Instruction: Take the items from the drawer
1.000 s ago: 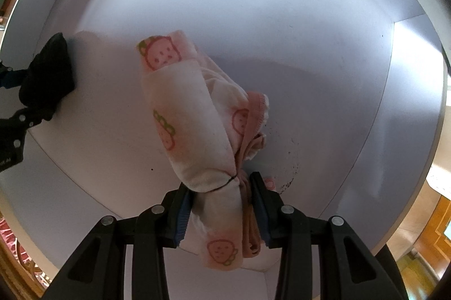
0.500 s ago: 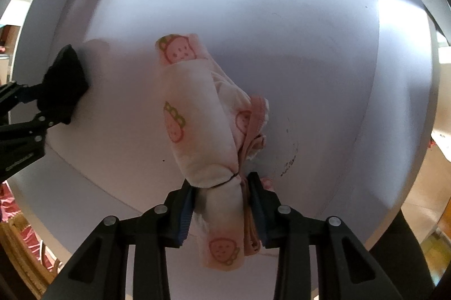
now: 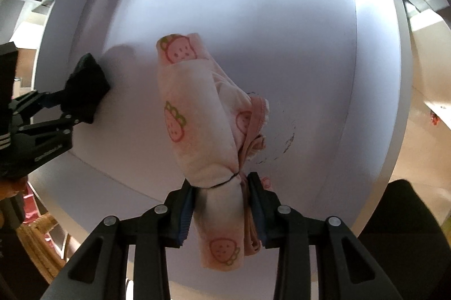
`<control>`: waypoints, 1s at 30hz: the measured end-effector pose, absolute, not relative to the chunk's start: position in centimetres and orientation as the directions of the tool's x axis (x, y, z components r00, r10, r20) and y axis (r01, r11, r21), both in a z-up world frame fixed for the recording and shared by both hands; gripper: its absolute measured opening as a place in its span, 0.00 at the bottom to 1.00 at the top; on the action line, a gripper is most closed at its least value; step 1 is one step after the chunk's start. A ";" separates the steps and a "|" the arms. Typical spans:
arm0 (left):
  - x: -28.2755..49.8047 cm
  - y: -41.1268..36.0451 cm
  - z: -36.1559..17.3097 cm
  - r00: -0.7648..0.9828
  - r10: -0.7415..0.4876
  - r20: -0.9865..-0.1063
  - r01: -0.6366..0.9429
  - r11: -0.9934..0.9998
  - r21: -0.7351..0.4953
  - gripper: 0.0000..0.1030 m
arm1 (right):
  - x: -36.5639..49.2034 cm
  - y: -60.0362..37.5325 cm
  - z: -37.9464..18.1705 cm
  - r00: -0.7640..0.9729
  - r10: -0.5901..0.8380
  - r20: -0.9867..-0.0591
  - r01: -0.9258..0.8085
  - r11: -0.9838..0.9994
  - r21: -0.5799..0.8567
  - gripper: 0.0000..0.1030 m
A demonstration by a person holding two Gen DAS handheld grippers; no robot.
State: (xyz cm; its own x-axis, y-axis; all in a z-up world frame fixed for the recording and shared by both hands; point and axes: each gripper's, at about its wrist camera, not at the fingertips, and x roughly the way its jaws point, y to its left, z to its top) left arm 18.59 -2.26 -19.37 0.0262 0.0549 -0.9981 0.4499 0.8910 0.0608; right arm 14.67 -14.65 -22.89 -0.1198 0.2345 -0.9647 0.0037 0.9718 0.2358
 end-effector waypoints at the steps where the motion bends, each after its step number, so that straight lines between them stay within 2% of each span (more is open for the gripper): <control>1: 18.5 -2.3 -19.2 0.029 0.054 -0.998 0.451 0.890 0.062 0.50 | 14.5 -14.7 -22.7 -0.117 0.242 -0.963 0.008 0.970 0.243 0.35; 22: 18.7 -1.8 -16.8 0.064 0.018 -0.998 0.452 0.891 0.045 0.49 | 10.6 -19.4 -15.8 -0.021 0.393 -0.919 0.041 0.919 0.392 0.35; 24: 17.5 -0.9 -18.8 0.066 0.016 -0.998 0.453 0.891 0.044 0.49 | 10.4 -20.3 -14.9 -0.011 0.396 -0.918 0.028 0.918 0.395 0.35; 30: 17.9 -0.8 -18.7 0.064 0.010 -0.998 0.451 0.892 0.037 0.49 | 10.4 -21.5 -10.7 0.038 0.400 -0.916 -0.009 0.916 0.400 0.35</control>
